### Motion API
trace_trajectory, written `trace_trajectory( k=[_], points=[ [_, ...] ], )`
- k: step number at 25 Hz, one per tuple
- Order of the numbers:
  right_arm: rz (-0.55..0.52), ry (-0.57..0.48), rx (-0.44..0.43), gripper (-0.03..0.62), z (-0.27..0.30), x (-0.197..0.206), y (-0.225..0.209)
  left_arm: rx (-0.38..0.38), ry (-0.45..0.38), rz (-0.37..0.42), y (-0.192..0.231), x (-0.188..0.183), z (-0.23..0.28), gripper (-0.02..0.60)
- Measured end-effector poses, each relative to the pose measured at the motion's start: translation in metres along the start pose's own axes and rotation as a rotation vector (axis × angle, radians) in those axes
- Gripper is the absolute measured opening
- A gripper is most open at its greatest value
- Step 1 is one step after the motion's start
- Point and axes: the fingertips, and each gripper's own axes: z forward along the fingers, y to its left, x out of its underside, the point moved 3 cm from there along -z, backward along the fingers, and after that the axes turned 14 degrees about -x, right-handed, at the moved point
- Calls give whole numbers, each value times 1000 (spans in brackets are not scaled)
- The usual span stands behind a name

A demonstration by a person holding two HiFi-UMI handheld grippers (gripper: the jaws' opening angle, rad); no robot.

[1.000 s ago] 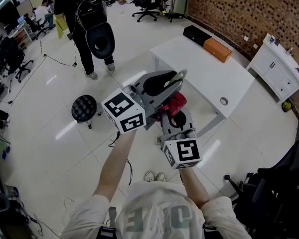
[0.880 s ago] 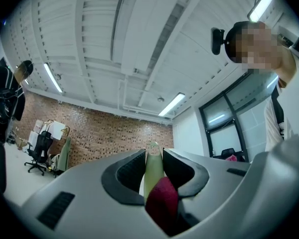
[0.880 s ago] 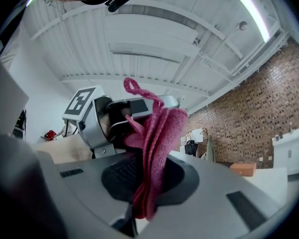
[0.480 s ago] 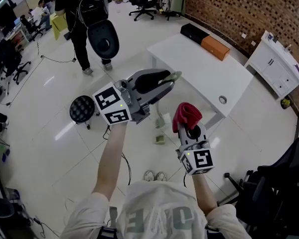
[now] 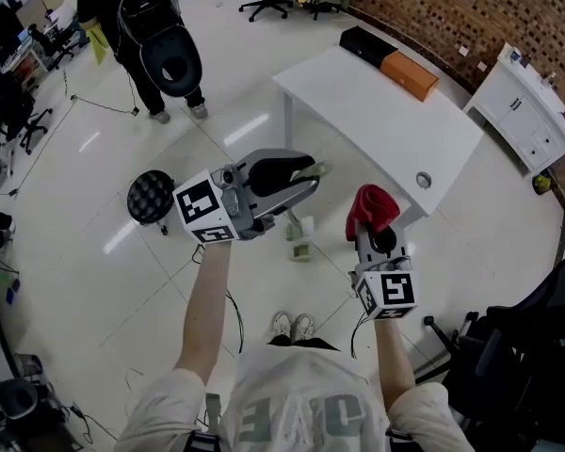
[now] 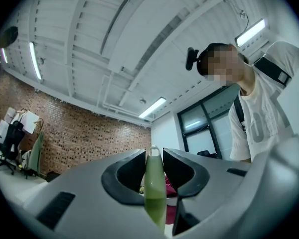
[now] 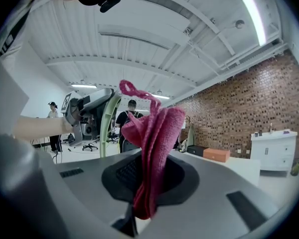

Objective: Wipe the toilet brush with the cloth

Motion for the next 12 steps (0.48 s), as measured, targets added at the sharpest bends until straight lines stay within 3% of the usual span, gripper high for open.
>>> trace_trajectory(
  k=[3,6,8,12],
  points=[
    [32,21,-6,32,8,26,-13,22,44,-15,6,32,4,117],
    [24,27,-20,32,21,85,-27,53,46,-16,7,89,-6,117],
    [-3,38,1,31,39,153,-45,64,41,-8,17,153,-16,117],
    [-41,99,56,32,68,343,-78,60,103,-28,44,342,-55,117]
  ],
)
